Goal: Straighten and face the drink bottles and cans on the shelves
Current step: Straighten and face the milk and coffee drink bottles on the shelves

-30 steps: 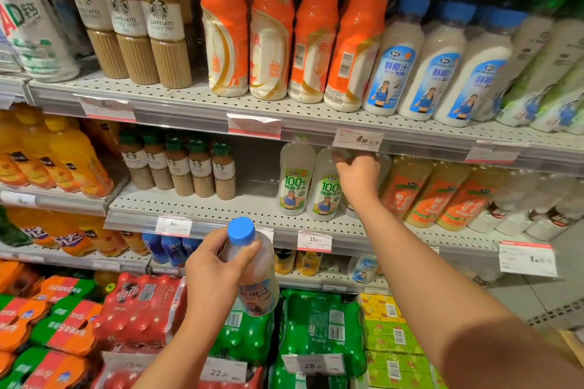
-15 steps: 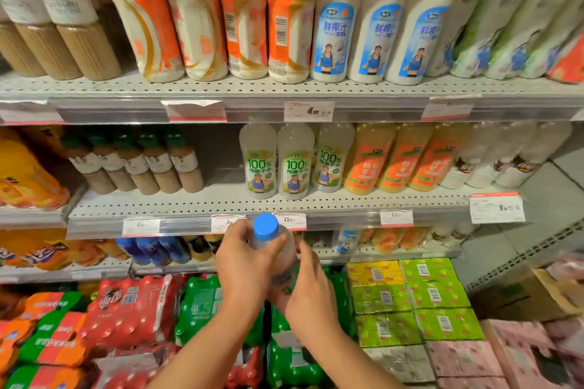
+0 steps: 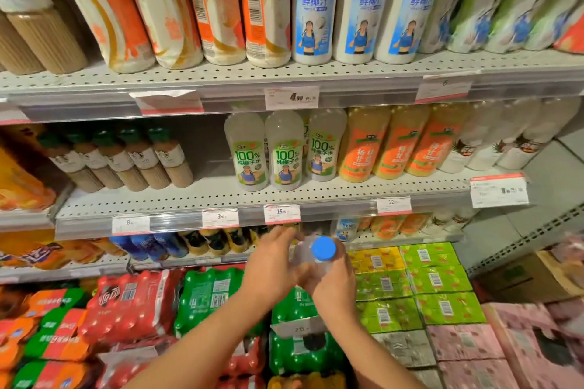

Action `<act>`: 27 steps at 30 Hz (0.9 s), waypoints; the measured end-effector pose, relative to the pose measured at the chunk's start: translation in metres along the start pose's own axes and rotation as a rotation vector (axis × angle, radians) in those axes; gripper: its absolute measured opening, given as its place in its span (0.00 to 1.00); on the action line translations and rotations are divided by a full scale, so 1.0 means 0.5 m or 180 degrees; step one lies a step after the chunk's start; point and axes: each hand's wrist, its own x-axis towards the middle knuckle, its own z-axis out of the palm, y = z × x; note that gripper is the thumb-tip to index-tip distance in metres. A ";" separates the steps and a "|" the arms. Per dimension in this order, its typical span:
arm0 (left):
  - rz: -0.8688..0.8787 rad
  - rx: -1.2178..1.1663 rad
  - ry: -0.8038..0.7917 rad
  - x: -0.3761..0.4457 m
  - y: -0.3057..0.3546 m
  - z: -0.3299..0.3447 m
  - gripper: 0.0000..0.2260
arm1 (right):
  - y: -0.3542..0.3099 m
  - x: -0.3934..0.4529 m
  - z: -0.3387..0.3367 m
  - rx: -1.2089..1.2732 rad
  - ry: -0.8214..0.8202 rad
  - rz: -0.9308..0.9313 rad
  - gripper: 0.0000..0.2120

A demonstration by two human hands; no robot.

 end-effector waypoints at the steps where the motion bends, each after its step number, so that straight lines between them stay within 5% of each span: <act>1: -0.0078 0.0198 -0.0061 0.008 -0.029 -0.011 0.22 | 0.016 0.008 -0.003 -0.0609 0.0202 -0.0124 0.33; 6: -0.0796 0.1312 0.0017 0.040 -0.191 -0.059 0.34 | 0.083 0.075 -0.015 -0.0366 0.0617 -0.0008 0.35; 10: -0.1139 0.1471 -0.0254 0.056 -0.290 -0.066 0.36 | 0.115 0.144 -0.010 -0.0226 0.0837 0.0082 0.36; 27: -0.0839 0.1676 -0.0044 0.045 -0.345 -0.040 0.37 | 0.171 0.277 0.061 -0.0212 0.0844 -0.0327 0.36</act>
